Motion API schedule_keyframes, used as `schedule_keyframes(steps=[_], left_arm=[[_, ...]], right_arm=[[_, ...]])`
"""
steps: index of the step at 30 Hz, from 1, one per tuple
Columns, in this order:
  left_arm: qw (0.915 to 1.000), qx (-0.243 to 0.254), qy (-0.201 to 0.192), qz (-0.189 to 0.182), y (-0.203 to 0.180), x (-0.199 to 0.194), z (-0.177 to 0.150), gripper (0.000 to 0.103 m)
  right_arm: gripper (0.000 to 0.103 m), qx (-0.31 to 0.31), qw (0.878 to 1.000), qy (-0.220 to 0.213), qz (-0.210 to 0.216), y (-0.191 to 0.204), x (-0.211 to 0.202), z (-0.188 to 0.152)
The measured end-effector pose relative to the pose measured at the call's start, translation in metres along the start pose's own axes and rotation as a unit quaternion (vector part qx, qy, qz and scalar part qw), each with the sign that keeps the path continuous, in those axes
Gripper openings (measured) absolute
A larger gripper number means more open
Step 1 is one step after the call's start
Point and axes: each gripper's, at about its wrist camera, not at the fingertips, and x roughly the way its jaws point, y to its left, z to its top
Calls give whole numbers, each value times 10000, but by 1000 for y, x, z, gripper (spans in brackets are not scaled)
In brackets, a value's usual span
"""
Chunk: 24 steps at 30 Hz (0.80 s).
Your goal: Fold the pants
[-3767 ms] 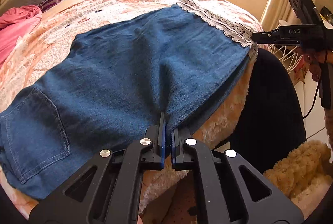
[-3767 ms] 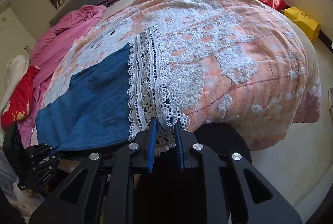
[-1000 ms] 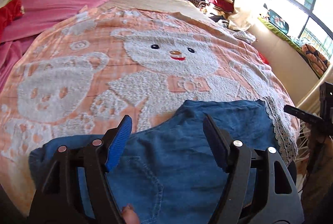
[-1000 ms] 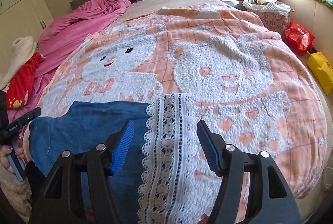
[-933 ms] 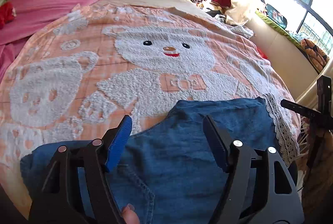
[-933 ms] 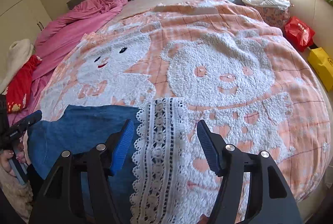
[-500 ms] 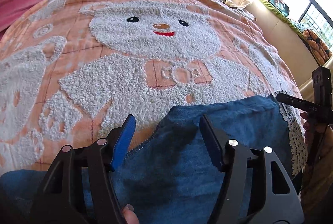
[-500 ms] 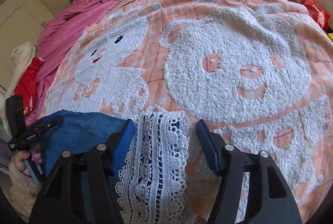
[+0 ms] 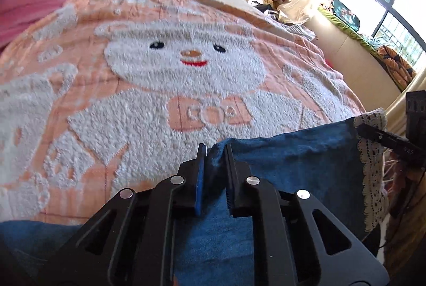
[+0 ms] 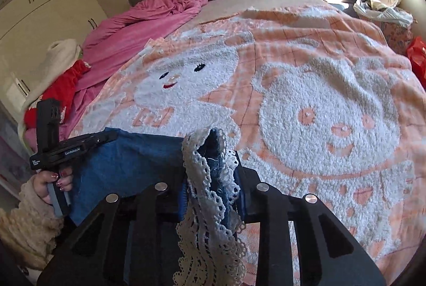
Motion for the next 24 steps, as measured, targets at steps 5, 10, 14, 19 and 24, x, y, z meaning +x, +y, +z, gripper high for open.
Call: schedule_keyframes(steps=[5, 10, 14, 19, 24], left_arm=[[9997, 51, 70, 225, 0, 16, 6, 6], [9985, 159, 285, 447, 4, 35, -8, 7], [9978, 229, 183, 586, 3, 39, -13, 10], [9981, 257, 54, 560, 3, 22, -11, 22], [9986, 243, -230, 415, -2, -16, -15, 39]], right_arm=[[26, -253, 9989, 171, -348, 0, 16, 11], [30, -182, 9931, 789, -844, -19, 53, -4], [44, -126, 9918, 681, -1078, -22, 53, -10], [63, 89, 9897, 433, -1359, -22, 27, -11], [76, 263, 9910, -103, -1311, -10, -27, -24]])
